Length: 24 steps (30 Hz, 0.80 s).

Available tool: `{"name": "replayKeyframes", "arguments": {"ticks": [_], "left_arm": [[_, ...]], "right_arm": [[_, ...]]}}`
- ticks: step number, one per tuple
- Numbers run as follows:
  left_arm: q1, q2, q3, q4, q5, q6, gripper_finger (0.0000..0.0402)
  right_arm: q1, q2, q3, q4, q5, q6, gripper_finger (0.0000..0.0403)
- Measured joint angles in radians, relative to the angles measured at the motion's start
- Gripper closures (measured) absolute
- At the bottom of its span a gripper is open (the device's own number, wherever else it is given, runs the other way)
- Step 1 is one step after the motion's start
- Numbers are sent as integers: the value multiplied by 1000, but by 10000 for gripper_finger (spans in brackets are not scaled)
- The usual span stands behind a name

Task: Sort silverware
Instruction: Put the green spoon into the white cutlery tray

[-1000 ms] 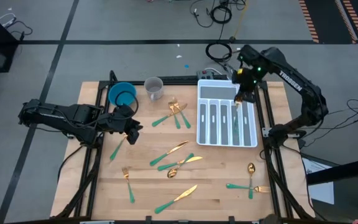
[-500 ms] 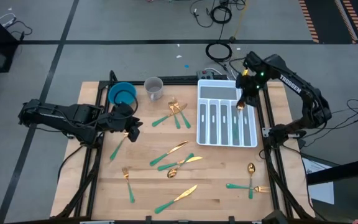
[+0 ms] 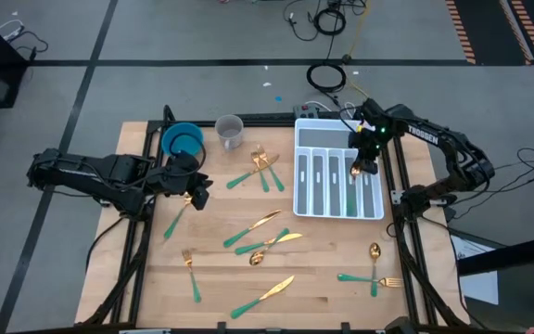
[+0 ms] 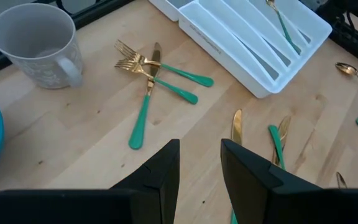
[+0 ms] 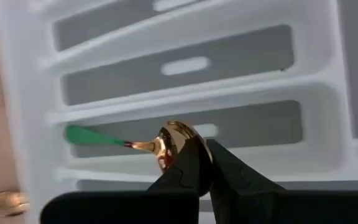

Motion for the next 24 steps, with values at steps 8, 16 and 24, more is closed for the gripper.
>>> {"name": "replayKeyframes", "arguments": {"ticks": [8, 16, 24], "left_arm": [[0, 10, 0, 1, -5, 0, 279], [0, 49, 0, 1, -4, 1, 278], [0, 84, 0, 1, 5, 1, 279]], "right_arm": [[3, 3, -28, 114, 80, 44, 401], [2, 3, -28, 181, 145, 41, 353], [9, 3, -28, 175, 169, 40, 303]]}}
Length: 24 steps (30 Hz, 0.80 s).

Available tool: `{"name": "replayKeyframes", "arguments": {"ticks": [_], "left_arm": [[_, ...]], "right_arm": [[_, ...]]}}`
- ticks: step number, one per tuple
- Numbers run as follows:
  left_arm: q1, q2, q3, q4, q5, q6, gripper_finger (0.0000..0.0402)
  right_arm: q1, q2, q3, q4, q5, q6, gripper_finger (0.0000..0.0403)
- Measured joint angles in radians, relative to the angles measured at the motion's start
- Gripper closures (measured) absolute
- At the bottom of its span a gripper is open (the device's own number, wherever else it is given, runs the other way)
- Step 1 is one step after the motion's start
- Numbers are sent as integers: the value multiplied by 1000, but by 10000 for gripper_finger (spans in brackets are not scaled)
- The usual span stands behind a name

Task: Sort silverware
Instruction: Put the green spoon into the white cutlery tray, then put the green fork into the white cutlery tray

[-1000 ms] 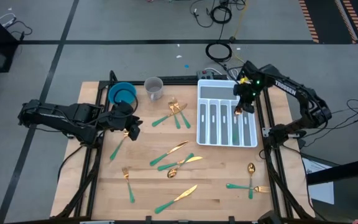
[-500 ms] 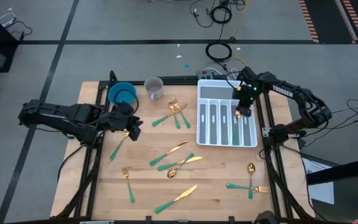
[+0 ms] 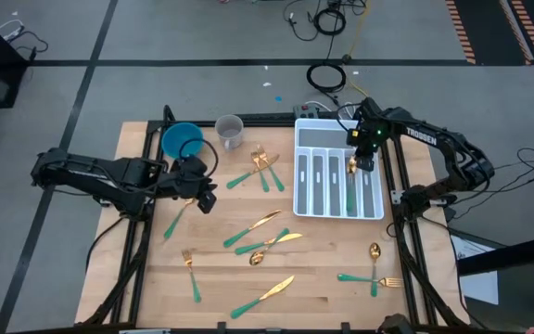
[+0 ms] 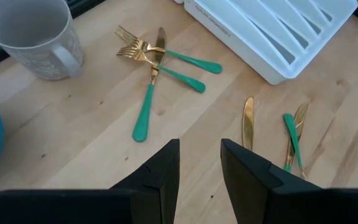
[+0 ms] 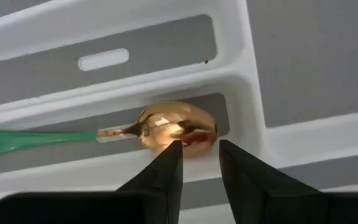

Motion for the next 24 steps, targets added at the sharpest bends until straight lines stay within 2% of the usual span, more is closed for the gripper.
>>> {"name": "replayKeyframes", "arguments": {"ticks": [8, 13, 16, 19, 21, 24], "left_arm": [[0, 2, 0, 9, 0, 0, 279], [1, 2, 0, 30, -1, 0, 279], [1, 2, 0, 44, -1, 0, 279], [0, 2, 0, 44, -1, 1, 279], [0, 2, 0, 44, -2, 5, 279], [0, 2, 0, 43, -2, 17, 279]], "right_arm": [[35, 0, 20, 4, -10, 54, 300], [80, 0, 184, -59, -14, 137, 300], [129, -1, 337, -182, -18, 188, 300], [222, -2, 467, -389, -8, 212, 296], [313, -7, 499, -524, 26, 242, 291], [478, -24, 468, -663, 58, 375, 282]]}}
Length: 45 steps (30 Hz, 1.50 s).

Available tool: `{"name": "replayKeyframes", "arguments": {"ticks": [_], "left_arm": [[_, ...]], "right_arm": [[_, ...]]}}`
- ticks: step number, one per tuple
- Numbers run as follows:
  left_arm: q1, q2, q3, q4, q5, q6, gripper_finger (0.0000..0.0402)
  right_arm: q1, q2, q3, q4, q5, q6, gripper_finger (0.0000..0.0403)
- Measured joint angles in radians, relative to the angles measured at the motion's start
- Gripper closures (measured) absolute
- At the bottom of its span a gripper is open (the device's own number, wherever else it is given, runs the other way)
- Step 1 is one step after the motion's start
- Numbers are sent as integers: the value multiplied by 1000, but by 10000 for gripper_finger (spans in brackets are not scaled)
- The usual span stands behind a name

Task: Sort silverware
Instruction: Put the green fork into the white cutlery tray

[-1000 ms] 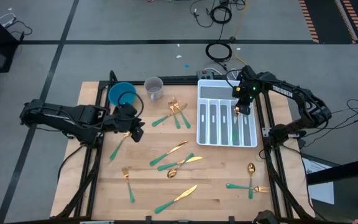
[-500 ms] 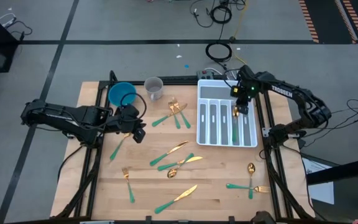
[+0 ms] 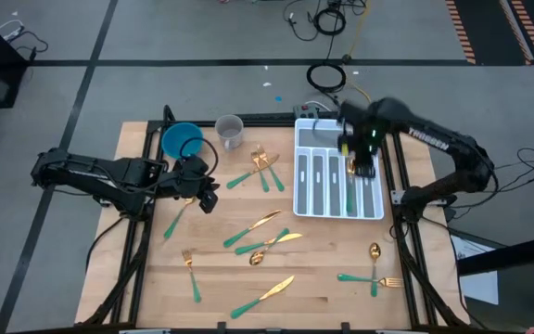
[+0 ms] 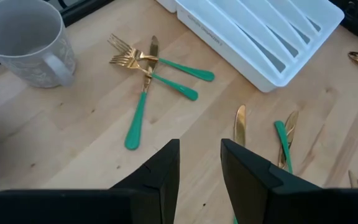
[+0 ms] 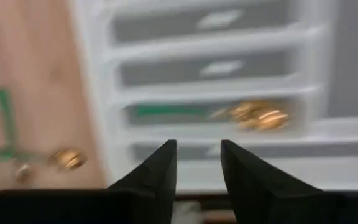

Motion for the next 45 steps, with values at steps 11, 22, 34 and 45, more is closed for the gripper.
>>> {"name": "replayKeyframes", "arguments": {"ticks": [11, 22, 34, 45], "left_arm": [[-1, 0, 0, -9, -5, 45, 279], [-1, -3, 0, -8, -18, 46, 279], [-15, -75, 0, -9, -8, 46, 279], [-15, -109, 0, -9, -8, 41, 279]], "right_arm": [[496, -334, -389, 311, -99, 803, 242], [554, -14, -233, 1037, 138, 745, 236], [239, 495, 307, 749, 244, 579, 226], [108, 708, 585, 684, 118, 263, 202]]}}
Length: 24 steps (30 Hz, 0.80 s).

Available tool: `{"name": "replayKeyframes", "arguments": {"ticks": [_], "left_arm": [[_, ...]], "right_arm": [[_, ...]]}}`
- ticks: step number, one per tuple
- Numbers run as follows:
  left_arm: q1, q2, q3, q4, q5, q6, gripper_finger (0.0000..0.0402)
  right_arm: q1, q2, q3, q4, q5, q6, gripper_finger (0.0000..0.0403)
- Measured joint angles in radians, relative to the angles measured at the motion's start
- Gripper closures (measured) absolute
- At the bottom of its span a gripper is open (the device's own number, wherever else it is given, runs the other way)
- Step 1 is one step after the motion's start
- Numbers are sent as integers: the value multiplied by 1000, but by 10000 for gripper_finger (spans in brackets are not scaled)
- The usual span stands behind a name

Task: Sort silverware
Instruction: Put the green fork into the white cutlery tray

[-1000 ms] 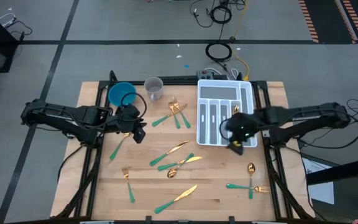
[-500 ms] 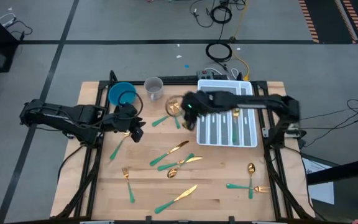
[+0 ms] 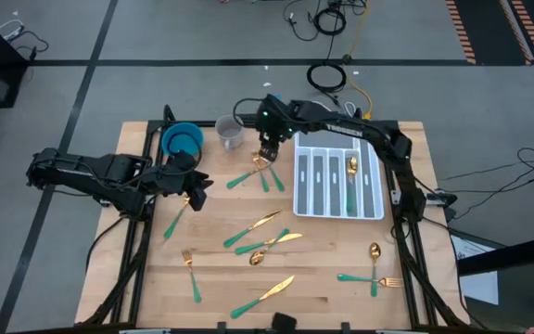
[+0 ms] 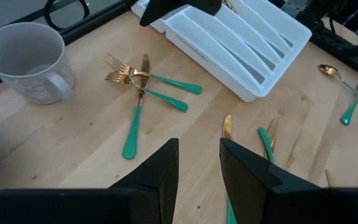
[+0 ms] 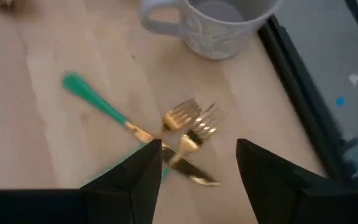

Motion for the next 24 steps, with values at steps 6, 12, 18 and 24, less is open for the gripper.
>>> {"name": "replayKeyframes", "arguments": {"ticks": [6, 12, 18, 24], "left_arm": [[0, 1, 0, 0, -11, -5, 279], [11, 1, 0, 1, -61, -44, 279], [37, 1, 0, 1, -66, -56, 279], [62, 1, 0, 0, -66, -57, 279]], "right_arm": [[-39, 100, 179, -195, -12, -480, 203], [-70, 155, 247, -195, -23, -685, 203], [-89, 212, 247, -195, -39, -729, 204], [-92, 230, 248, -156, -46, -767, 204]]}}
